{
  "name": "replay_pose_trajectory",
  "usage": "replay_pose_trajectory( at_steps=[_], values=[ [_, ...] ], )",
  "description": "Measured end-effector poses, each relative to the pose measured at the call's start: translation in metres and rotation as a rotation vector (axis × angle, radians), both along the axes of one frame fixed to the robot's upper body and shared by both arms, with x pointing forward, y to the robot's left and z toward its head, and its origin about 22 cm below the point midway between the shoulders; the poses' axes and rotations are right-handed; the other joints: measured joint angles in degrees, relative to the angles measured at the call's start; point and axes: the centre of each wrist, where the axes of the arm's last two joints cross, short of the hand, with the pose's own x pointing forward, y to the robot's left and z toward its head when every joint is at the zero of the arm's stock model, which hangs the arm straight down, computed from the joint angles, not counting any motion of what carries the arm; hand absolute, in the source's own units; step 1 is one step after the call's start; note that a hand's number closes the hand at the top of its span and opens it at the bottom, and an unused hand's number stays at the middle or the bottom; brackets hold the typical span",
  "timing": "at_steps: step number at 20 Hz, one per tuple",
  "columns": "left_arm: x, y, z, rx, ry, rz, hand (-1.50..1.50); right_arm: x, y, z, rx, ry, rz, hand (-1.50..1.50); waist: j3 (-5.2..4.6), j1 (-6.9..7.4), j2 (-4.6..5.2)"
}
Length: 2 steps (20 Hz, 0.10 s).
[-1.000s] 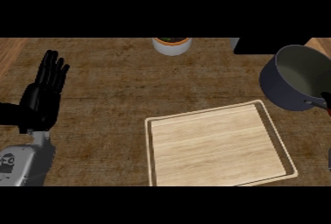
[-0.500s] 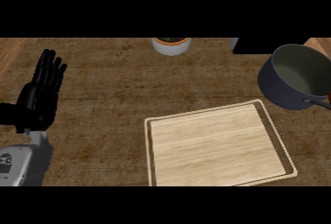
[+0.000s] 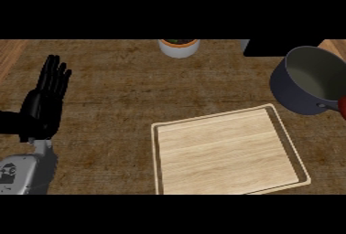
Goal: Pick the bell pepper from the tray and place it in the pot
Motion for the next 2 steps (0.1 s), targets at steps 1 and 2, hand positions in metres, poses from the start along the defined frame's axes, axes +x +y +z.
replay_pose_trajectory(
  at_steps=[1,2],
  values=[
    [-0.0004,0.0006,0.0029,-0.003,0.000,-0.001,0.00,-0.0084,0.0002,-0.0025,0.000,-0.001,-0.003,-1.50,-0.02,-0.01,-0.02],
    [-0.0014,-0.0014,0.0036,-0.003,-0.001,-0.001,0.00,-0.0146,-0.0022,-0.0014,-0.003,0.001,-0.003,-1.50,0.00,0.05,-0.01]
  ],
)
